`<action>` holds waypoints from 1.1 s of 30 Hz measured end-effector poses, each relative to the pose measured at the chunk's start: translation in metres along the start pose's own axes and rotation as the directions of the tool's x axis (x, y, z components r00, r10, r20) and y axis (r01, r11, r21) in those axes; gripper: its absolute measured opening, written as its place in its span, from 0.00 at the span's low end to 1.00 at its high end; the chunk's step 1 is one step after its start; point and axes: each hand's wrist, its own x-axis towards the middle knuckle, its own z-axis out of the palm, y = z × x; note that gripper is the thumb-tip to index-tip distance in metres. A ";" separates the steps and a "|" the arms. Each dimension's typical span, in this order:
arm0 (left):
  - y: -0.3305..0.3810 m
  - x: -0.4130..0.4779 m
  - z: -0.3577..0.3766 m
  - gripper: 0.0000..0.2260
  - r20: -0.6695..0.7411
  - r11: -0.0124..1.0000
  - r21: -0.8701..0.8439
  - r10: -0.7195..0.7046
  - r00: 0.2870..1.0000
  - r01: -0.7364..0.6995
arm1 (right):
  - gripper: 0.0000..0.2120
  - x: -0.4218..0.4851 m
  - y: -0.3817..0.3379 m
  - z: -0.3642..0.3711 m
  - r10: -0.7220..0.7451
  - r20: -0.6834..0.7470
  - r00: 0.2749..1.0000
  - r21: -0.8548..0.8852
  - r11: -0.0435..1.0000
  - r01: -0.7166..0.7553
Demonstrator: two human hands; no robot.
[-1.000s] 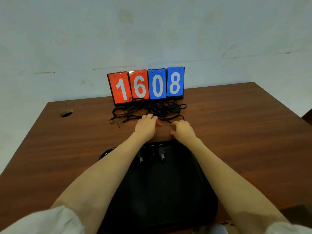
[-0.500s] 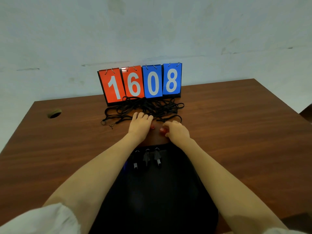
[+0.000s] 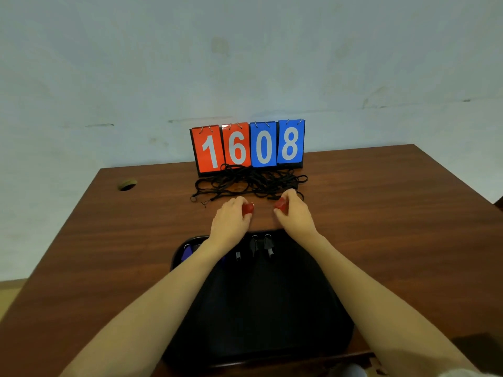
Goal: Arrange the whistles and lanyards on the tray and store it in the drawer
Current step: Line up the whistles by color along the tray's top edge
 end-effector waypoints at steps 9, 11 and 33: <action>0.027 -0.070 -0.015 0.15 0.099 0.930 -0.358 -0.049 0.994 0.082 | 0.08 -0.062 -0.006 -0.012 0.068 -0.022 0.997 0.251 0.966 -0.060; 0.029 -0.077 -0.019 0.11 0.101 0.912 -0.395 -0.081 0.992 0.115 | 0.09 -0.072 -0.006 -0.014 0.126 -0.027 0.992 0.318 0.941 -0.111; 0.029 -0.096 -0.018 0.18 0.158 0.962 -0.237 -0.098 0.983 0.134 | 0.06 -0.079 0.025 -0.004 0.300 0.046 0.953 0.394 0.871 -0.293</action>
